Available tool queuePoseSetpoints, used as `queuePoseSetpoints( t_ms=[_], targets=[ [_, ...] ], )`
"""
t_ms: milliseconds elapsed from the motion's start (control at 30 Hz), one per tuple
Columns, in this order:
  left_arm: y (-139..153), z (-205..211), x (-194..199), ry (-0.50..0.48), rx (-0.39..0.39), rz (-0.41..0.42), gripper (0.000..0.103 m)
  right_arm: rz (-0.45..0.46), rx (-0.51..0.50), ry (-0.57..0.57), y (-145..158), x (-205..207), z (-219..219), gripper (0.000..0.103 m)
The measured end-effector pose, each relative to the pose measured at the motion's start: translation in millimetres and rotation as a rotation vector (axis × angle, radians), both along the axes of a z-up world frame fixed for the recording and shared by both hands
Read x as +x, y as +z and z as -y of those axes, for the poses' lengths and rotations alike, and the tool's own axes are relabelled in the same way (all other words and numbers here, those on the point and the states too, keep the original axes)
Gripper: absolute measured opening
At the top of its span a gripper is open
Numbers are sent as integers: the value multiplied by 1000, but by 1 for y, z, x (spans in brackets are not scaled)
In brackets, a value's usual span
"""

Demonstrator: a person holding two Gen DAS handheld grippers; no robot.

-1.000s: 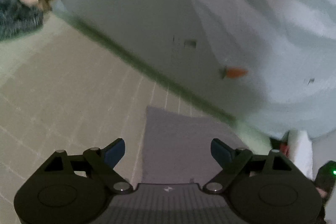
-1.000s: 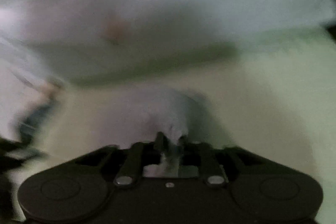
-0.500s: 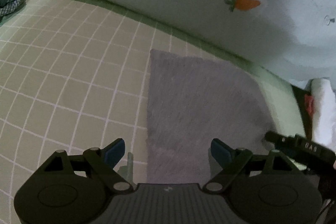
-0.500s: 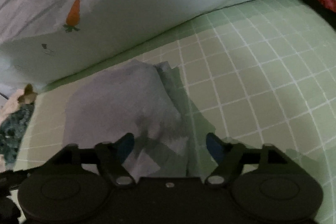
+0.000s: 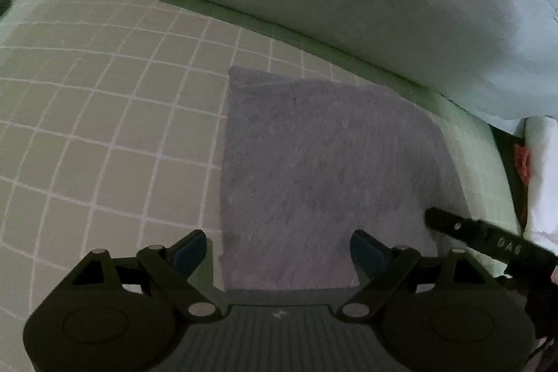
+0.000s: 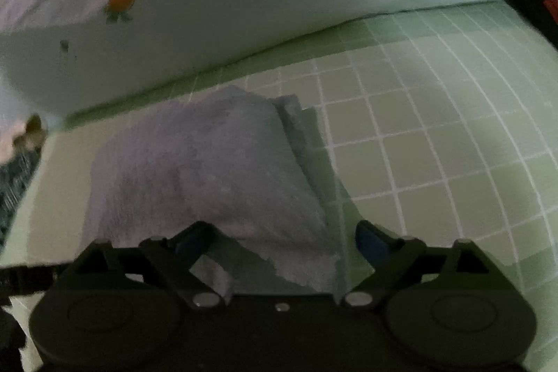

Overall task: Fold clothes
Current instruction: 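Grasp the folded sweatpants with both grippers and lift them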

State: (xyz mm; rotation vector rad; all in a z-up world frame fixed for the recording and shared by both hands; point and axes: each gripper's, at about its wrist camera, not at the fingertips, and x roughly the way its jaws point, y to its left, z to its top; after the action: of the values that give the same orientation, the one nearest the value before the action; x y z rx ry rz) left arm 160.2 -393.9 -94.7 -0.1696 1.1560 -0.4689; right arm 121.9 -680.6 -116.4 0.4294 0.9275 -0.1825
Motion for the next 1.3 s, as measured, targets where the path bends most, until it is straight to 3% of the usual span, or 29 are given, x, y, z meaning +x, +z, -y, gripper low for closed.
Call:
queuePoseSetpoints(
  t_ms=[67,100,167,200,233,333,433,733,933,1067,1167,1233,1267,1300],
  targets=[
    [-3,2,3,4,-23,-6,89,-11,-14,44,2,4,-10,86],
    [-4,1,2,8,-46,-3,88,-9,-27,44,3,4,-16,77],
    [-5,-1,-1,14,-110,-9,65,-5,-54,43,6,3,-28,50],
    [-5,-2,-4,17,-139,-13,50,12,-79,32,10,0,-35,31],
    [-3,-2,-7,17,-155,-8,41,28,-102,22,13,-3,-42,25],
    [11,0,-21,-33,-153,56,24,66,-136,29,28,-16,-63,21],
    [29,-9,-37,-62,-222,85,21,100,-140,52,46,-36,-79,20],
    [58,-34,-92,-169,-277,123,14,74,-105,-17,62,-97,-118,20],
    [50,-56,-126,-222,-282,82,14,45,-126,-64,67,-136,-151,19],
    [38,-71,-134,-208,-252,65,15,0,-158,-132,59,-159,-161,20],
    [31,-80,-130,-194,-228,60,34,-37,-171,-180,56,-165,-157,31],
    [26,-85,-128,-185,-213,56,57,-59,-183,-214,54,-164,-153,49],
    [23,-88,-126,-180,-205,54,62,-64,-185,-232,53,-164,-151,51],
    [20,-91,-125,-175,-197,52,75,-68,-165,-248,50,-163,-146,60]
  ],
)
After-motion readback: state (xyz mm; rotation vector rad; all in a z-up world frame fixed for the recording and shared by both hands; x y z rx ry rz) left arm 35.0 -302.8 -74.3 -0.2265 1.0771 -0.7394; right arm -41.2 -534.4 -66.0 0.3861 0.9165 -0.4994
